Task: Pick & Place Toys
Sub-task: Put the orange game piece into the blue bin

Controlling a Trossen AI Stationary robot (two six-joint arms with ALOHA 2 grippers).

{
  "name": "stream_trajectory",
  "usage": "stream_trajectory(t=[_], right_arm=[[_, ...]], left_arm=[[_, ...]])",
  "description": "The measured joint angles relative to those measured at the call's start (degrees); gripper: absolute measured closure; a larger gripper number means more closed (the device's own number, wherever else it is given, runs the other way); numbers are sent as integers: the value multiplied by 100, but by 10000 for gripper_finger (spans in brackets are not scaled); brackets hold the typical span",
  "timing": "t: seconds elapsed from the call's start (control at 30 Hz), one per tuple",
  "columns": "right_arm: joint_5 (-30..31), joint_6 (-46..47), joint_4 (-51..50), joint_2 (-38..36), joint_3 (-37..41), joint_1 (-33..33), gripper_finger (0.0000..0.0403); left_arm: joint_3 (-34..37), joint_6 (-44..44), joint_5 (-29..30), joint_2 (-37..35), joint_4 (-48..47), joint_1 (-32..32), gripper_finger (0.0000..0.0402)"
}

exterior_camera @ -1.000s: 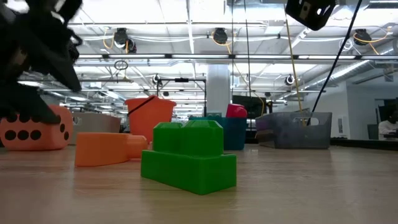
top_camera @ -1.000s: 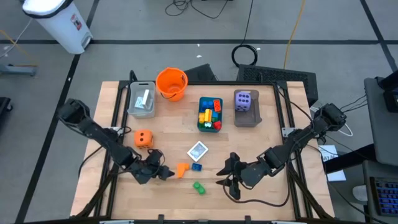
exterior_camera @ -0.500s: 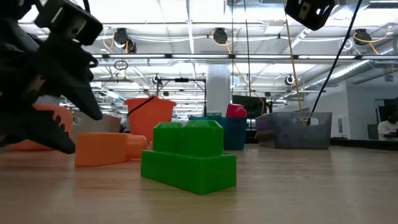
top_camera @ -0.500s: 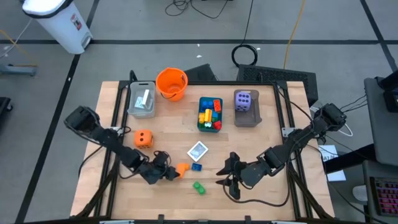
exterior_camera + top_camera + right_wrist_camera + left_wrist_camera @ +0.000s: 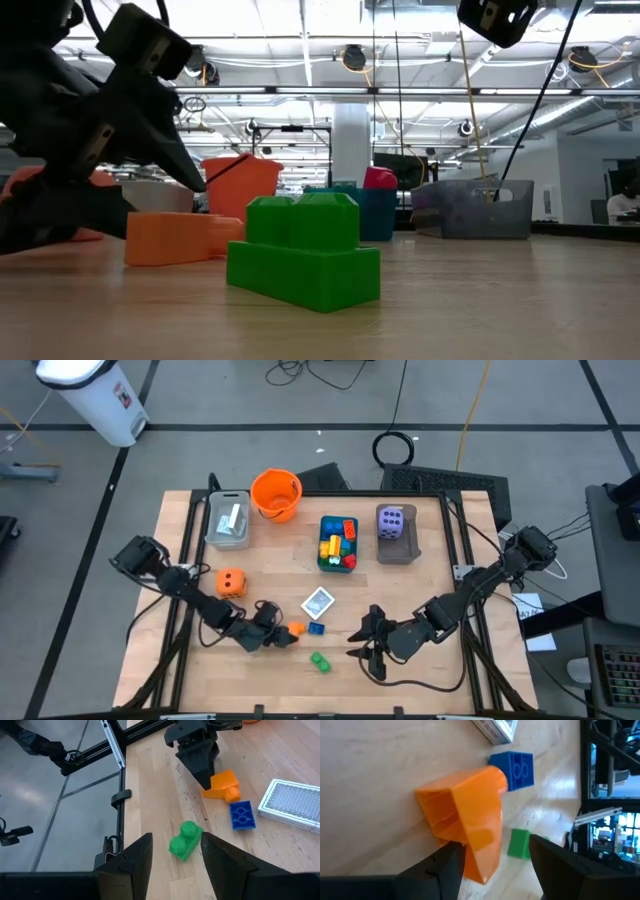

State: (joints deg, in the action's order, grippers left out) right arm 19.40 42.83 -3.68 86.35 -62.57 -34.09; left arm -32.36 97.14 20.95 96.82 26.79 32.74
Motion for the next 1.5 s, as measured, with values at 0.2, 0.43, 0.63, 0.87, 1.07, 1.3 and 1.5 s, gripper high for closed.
stream_trajectory(t=[0.2, 0.43, 0.63, 0.87, 1.07, 1.3, 1.5], right_arm=[[2, 0, 10, 0, 0, 0, 243], [2, 0, 19, 0, 0, 0, 243], [2, -12, 17, 0, 0, 0, 243], [2, -42, 17, 0, 0, 0, 243], [2, -63, 19, 0, 0, 2, 243], [2, -170, 62, 0, 0, 4, 243], [2, -199, 353, 0, 0, 68, 243]], left_arm=[[0, -40, -35, 0, 8, -130, 199], [0, -43, -42, 0, 6, -199, 280], [0, -43, -48, 0, -6, -202, 326], [0, -62, -50, -4, 73, -204, 356], [0, -488, 23, -262, 509, -220, 371], [-118, -2123, 750, -1357, 804, -396, 366], [-665, -4437, 1334, -2701, 755, -748, 365]])
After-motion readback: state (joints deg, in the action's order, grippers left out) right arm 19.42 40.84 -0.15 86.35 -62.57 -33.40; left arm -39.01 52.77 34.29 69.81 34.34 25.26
